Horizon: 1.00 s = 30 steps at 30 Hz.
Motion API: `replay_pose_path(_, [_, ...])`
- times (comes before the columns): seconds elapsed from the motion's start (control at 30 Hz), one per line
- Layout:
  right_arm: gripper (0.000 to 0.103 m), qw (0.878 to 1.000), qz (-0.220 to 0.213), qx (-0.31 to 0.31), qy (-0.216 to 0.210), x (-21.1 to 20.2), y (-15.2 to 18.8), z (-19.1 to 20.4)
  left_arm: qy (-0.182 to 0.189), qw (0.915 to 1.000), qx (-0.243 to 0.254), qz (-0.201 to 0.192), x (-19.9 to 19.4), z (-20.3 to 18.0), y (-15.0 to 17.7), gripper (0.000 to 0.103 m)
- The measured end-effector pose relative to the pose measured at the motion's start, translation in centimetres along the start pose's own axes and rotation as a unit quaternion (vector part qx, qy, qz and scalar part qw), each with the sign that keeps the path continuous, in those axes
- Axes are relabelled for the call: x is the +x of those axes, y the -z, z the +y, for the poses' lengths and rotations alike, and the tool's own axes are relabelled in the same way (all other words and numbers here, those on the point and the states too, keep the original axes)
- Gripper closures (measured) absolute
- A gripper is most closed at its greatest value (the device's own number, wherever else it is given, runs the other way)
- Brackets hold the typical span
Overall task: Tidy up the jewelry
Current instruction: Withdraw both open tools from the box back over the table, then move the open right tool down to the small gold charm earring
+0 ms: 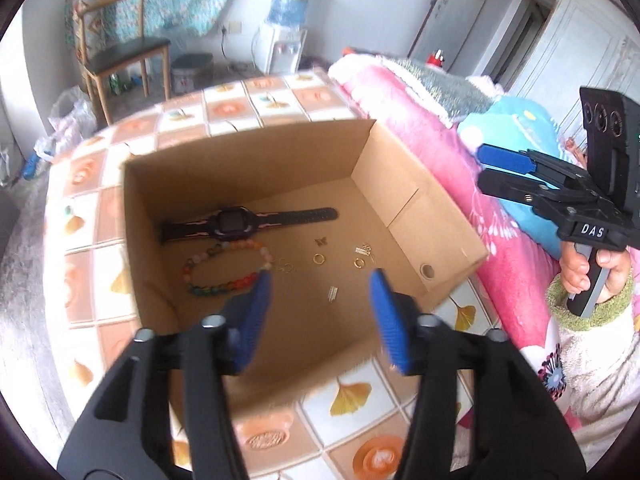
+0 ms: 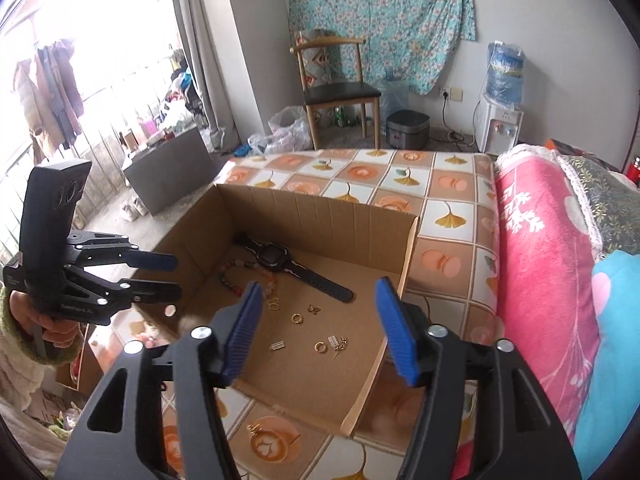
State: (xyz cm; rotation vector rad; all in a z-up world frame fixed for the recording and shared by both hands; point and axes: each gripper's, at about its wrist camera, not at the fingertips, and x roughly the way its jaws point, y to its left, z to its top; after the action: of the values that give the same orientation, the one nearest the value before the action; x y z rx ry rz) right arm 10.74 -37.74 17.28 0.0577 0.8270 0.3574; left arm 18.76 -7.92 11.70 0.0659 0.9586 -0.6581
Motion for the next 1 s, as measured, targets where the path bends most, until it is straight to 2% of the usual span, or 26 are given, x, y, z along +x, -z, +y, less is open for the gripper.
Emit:
replay_pose_path(0.17, [0.025, 0.999, -0.032, 0.005, 0.004, -4.8, 2.0, 1.4, -0.011, 0.9983, -0.003, -0.057, -5.9, 0.3, 3.1, 0.024])
replay_pose_path(0.33, [0.015, 0.998, -0.066, 0.020, 0.003, -8.8, 5.1, 2.7, -0.023, 0.9965, -0.020, -0.078, -9.5, 1.1, 6.6, 0.019])
replay_pose_path(0.43, [0.010, 0.997, -0.066, 0.039, -0.005, -9.3, 7.0, 3.2, -0.036, 0.9957, -0.034, -0.078, -10.1, 1.7, 8.8, 0.017])
replay_pose_path(0.57, [0.009, 0.997, -0.028, 0.071, 0.008, -7.4, 10.1, 3.7, -0.049, 0.9947, -0.060, -0.067, -9.6, 2.5, 11.8, 0.016])
replay_pose_path(0.73, [0.009, 0.993, 0.042, 0.103, 0.028, -2.7, 13.8, 4.3, -0.054, 0.9929, -0.099, -0.040, -7.2, 3.7, 15.6, 0.016])
replay_pose_path(0.83, [0.009, 0.988, 0.098, 0.110, 0.049, 1.1, 16.4, 5.2, -0.065, 0.9910, -0.117, -0.014, -5.1, 4.2, 17.7, 0.016])
replay_pose_path(1.0, [0.009, 0.981, 0.151, 0.097, 0.073, 5.4, 18.4, 6.8, -0.099, 0.9846, -0.137, 0.047, -1.2, 4.3, 19.7, 0.016])
